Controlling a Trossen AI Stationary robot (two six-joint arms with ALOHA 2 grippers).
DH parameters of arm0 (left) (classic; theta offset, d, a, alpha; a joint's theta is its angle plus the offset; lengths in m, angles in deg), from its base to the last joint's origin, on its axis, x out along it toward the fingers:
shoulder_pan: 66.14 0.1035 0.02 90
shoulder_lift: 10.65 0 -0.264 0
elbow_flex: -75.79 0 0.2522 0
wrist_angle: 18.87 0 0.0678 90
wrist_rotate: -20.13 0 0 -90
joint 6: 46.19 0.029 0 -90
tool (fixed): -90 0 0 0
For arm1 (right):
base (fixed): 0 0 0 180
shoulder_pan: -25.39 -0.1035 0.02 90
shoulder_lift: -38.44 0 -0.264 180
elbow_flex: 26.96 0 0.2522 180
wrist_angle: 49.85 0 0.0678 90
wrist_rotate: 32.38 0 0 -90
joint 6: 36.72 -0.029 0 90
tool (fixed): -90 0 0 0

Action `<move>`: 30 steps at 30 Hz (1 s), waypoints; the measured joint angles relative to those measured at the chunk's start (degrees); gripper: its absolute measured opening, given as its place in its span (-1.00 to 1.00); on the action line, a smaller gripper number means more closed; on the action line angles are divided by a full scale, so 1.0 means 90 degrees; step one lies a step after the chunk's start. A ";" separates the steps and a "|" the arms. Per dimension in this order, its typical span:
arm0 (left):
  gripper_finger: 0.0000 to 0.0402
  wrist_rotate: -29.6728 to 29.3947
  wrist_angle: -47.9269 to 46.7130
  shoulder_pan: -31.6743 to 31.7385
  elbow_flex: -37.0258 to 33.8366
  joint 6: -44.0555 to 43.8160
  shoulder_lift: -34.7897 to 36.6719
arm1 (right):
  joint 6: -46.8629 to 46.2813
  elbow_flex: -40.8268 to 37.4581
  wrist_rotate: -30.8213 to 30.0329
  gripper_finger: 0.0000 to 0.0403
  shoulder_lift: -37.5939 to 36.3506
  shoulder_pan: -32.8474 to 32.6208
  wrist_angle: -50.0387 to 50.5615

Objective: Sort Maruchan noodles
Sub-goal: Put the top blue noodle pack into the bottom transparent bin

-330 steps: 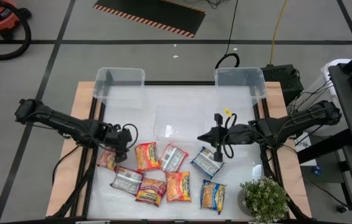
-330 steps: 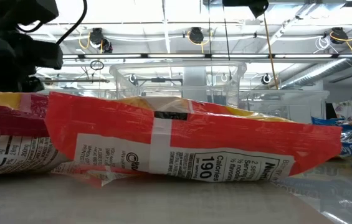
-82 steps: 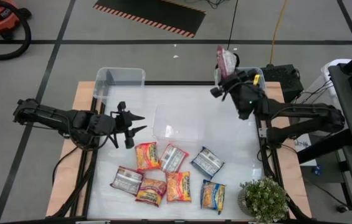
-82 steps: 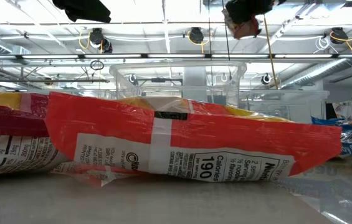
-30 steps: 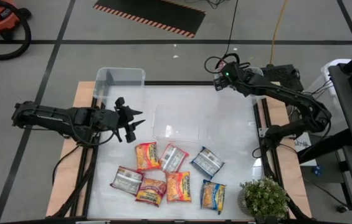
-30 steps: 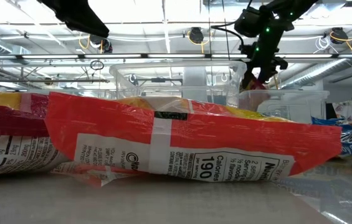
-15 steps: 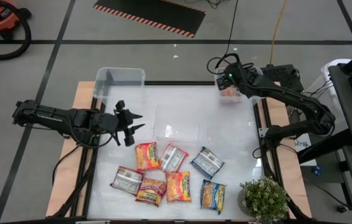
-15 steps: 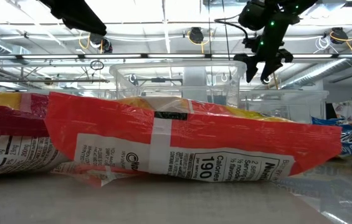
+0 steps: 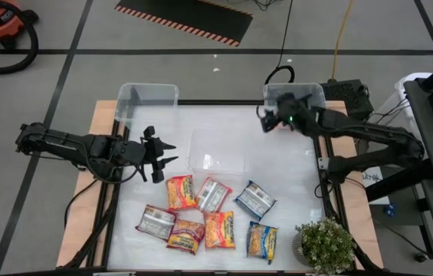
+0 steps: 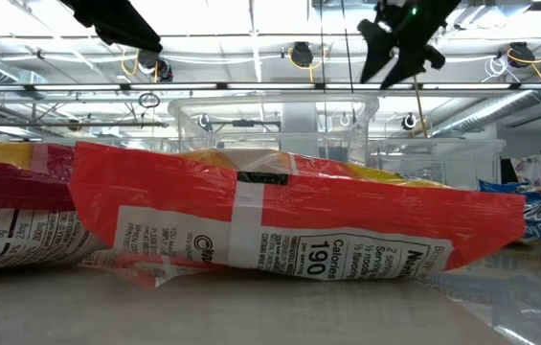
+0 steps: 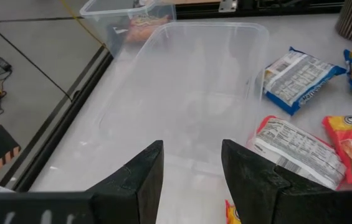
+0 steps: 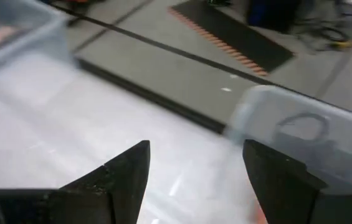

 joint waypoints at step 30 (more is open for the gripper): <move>-0.16 0.0302 0.0044 0.0000 0.0000 -0.0695 0.0002 | -0.0240 0.0000 0.0305 0.25 0.1730 -0.3525 -0.0189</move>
